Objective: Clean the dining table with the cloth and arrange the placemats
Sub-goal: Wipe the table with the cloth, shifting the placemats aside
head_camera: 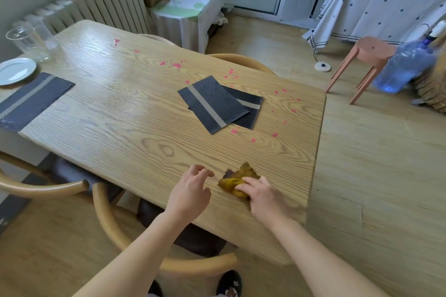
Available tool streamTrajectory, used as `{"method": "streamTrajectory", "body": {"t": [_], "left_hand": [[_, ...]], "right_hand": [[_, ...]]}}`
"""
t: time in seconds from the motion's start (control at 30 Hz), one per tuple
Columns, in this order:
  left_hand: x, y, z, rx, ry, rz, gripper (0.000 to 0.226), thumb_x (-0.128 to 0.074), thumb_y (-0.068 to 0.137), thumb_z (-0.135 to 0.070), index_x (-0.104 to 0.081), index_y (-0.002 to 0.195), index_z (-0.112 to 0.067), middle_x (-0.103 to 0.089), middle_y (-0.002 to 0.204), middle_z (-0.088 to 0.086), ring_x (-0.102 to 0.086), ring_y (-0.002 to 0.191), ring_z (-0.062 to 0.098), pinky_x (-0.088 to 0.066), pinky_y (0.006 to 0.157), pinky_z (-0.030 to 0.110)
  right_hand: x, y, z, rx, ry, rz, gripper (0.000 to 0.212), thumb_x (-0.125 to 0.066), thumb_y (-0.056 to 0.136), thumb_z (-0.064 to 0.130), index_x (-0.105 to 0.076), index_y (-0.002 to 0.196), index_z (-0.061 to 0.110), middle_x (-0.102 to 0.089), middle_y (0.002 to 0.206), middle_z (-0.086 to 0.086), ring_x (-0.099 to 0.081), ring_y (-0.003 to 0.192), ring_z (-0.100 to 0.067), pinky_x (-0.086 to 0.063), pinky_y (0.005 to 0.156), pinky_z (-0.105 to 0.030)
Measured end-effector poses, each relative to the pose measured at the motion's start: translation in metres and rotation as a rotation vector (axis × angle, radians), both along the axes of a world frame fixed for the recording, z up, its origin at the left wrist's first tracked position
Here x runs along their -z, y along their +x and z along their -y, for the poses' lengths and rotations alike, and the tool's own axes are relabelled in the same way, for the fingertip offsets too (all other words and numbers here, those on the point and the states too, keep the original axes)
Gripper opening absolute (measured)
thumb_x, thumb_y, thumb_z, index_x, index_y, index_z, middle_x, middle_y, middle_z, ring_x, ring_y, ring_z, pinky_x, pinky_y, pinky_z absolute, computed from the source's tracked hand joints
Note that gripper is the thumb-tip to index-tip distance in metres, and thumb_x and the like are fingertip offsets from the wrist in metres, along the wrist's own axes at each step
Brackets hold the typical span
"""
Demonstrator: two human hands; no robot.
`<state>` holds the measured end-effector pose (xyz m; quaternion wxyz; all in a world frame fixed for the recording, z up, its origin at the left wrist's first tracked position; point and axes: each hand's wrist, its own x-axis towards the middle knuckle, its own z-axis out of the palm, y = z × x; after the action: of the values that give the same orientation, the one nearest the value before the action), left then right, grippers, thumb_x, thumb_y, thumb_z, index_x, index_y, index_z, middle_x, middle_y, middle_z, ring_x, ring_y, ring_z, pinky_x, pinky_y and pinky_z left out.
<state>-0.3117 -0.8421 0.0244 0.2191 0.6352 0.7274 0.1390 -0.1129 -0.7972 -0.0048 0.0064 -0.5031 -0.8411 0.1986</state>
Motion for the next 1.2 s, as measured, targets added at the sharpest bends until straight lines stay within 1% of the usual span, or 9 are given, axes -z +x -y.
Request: {"method": "streamTrajectory", "body": {"t": [0.17,0.3,0.4,0.47,0.57,0.67,0.8,0.93,1.2], "left_hand": [[0.001,0.003,0.002,0.009,0.002,0.009,0.041,-0.051,0.091,-0.016,-0.048,0.130,-0.027,-0.039,0.136,-0.007,-0.038,0.130,0.011,-0.037,0.096,0.019],[0.005,-0.005,0.008,-0.018,-0.005,0.014,0.042,-0.052,0.090,-0.015,-0.048,0.131,-0.026,-0.039,0.136,-0.007,-0.038,0.130,0.011,-0.038,0.093,0.017],[0.009,-0.008,0.012,-0.034,-0.010,0.017,0.043,-0.051,0.090,-0.015,-0.047,0.132,-0.026,-0.039,0.136,-0.007,-0.038,0.130,0.011,-0.037,0.094,0.017],[0.010,-0.007,0.012,-0.040,-0.007,0.022,0.045,-0.051,0.090,-0.015,-0.046,0.133,-0.025,-0.039,0.137,-0.007,-0.036,0.131,0.011,-0.035,0.095,0.016],[0.011,-0.005,0.012,-0.044,-0.001,0.031,0.047,-0.051,0.090,-0.015,-0.043,0.135,-0.026,-0.038,0.139,-0.006,-0.035,0.133,0.012,-0.034,0.100,0.019],[0.010,-0.003,0.012,-0.050,0.002,0.028,0.048,-0.051,0.090,-0.016,-0.042,0.136,-0.027,-0.038,0.138,-0.006,-0.036,0.132,0.012,-0.035,0.100,0.020],[0.010,-0.006,0.011,-0.056,0.000,0.018,0.048,-0.051,0.089,-0.016,-0.042,0.135,-0.028,-0.039,0.136,-0.006,-0.037,0.131,0.013,-0.038,0.099,0.022],[0.008,-0.009,0.011,-0.045,-0.011,0.014,0.047,-0.051,0.090,-0.016,-0.043,0.135,-0.027,-0.039,0.136,-0.006,-0.038,0.131,0.013,-0.040,0.098,0.022],[0.006,-0.013,0.020,-0.027,-0.022,0.017,0.046,-0.050,0.091,-0.017,-0.042,0.135,-0.026,-0.036,0.139,-0.007,-0.035,0.132,0.011,-0.036,0.099,0.019]], "right_hand": [[0.002,0.055,-0.027,0.281,0.041,0.068,0.056,-0.041,0.090,0.001,-0.055,0.130,0.037,-0.046,0.143,0.012,-0.041,0.120,-0.018,-0.046,0.090,-0.031],[0.007,0.051,-0.025,0.428,0.040,0.061,0.055,-0.042,0.089,-0.001,-0.056,0.131,0.033,-0.047,0.143,0.009,-0.039,0.122,-0.020,-0.046,0.091,-0.033],[0.007,0.031,-0.009,0.396,0.043,0.028,0.051,-0.045,0.090,0.006,-0.054,0.133,0.032,-0.047,0.144,0.008,-0.040,0.126,-0.018,-0.046,0.095,-0.033],[0.005,0.016,0.006,0.300,0.023,-0.005,0.050,-0.045,0.092,0.008,-0.052,0.136,0.031,-0.045,0.147,0.005,-0.039,0.129,-0.018,-0.044,0.099,-0.030],[0.003,-0.009,0.027,0.102,0.015,-0.055,0.050,-0.046,0.092,0.010,-0.050,0.138,0.031,-0.044,0.147,0.004,-0.043,0.122,-0.015,-0.043,0.102,-0.027],[0.009,-0.025,0.037,-0.061,0.046,-0.047,0.050,-0.053,0.089,0.009,-0.054,0.134,0.030,-0.050,0.142,0.001,-0.049,0.117,-0.019,-0.049,0.096,-0.031],[0.009,-0.020,0.023,-0.113,0.060,-0.018,0.051,-0.052,0.089,0.008,-0.053,0.134,0.032,-0.049,0.141,0.006,-0.047,0.118,-0.018,-0.052,0.089,-0.030],[0.005,0.002,-0.002,-0.047,0.093,0.045,0.051,-0.049,0.092,0.009,-0.050,0.135,0.039,-0.045,0.143,0.008,-0.047,0.116,-0.014,-0.052,0.084,-0.025],[0.007,0.042,-0.027,0.304,0.085,0.126,0.056,-0.041,0.093,0.004,-0.049,0.136,0.039,-0.045,0.145,0.009,-0.042,0.118,-0.017,-0.048,0.087,-0.030]]}}
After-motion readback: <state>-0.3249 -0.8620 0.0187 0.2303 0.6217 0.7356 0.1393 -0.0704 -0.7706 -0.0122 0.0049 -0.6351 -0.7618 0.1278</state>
